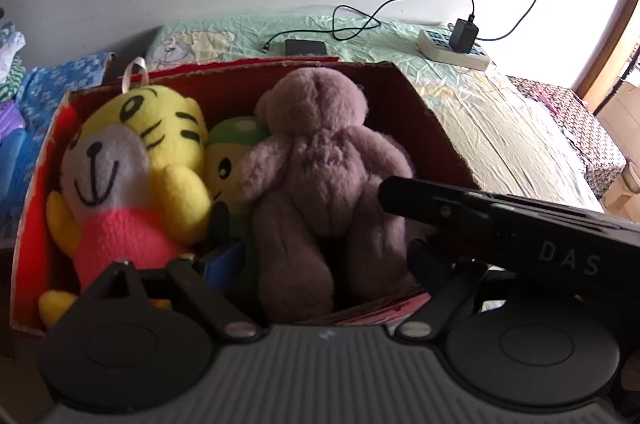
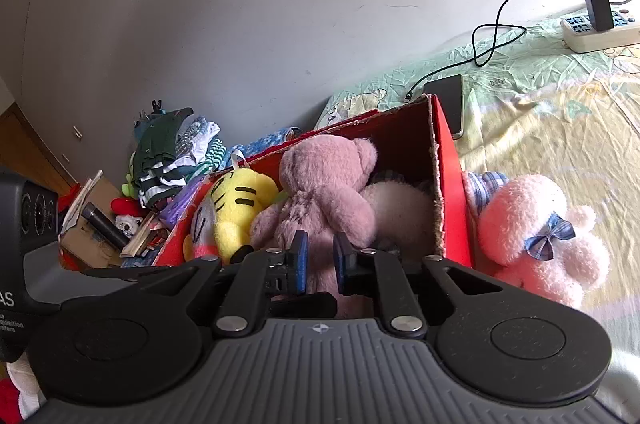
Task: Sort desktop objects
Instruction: 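Move the right gripper to the pink bunny plush beside the red box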
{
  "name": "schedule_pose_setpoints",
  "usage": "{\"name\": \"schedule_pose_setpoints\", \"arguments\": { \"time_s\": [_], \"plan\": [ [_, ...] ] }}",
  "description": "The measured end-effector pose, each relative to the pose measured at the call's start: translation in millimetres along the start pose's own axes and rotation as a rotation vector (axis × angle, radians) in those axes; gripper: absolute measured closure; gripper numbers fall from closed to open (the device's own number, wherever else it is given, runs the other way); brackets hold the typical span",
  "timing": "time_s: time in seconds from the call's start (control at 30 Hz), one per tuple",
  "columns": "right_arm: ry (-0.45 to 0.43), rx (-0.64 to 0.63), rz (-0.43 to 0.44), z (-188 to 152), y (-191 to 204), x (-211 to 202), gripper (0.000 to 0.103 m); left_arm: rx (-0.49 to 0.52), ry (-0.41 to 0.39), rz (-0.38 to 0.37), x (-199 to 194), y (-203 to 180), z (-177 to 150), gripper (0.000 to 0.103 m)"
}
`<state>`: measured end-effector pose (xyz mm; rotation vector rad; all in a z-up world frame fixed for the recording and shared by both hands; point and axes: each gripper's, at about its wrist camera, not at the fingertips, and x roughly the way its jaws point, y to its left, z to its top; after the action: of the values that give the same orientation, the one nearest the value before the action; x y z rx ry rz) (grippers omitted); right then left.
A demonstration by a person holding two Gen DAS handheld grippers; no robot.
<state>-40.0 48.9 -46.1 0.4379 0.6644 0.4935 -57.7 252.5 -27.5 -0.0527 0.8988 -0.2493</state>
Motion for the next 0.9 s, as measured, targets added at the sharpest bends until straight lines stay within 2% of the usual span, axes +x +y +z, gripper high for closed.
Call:
{"name": "schedule_pose_setpoints", "arguments": {
  "time_s": [0.03, 0.57, 0.77, 0.9],
  "plan": [
    [0.001, 0.003, 0.001, 0, -2, -1, 0.082, -0.003, -0.003, 0.009, -1, -1, -1, 0.014],
    [0.012, 0.003, 0.126, 13, -28, -29, 0.082, -0.027, -0.033, 0.158, -12, -31, 1, 0.014],
    [-0.029, 0.032, 0.178, 22, -50, -49, 0.082, -0.024, -0.101, 0.226, -28, -48, 10, 0.014],
    [-0.058, 0.066, 0.17, 26, -73, -65, 0.082, -0.022, -0.148, 0.22, -39, -65, 19, 0.014]
  ]
}}
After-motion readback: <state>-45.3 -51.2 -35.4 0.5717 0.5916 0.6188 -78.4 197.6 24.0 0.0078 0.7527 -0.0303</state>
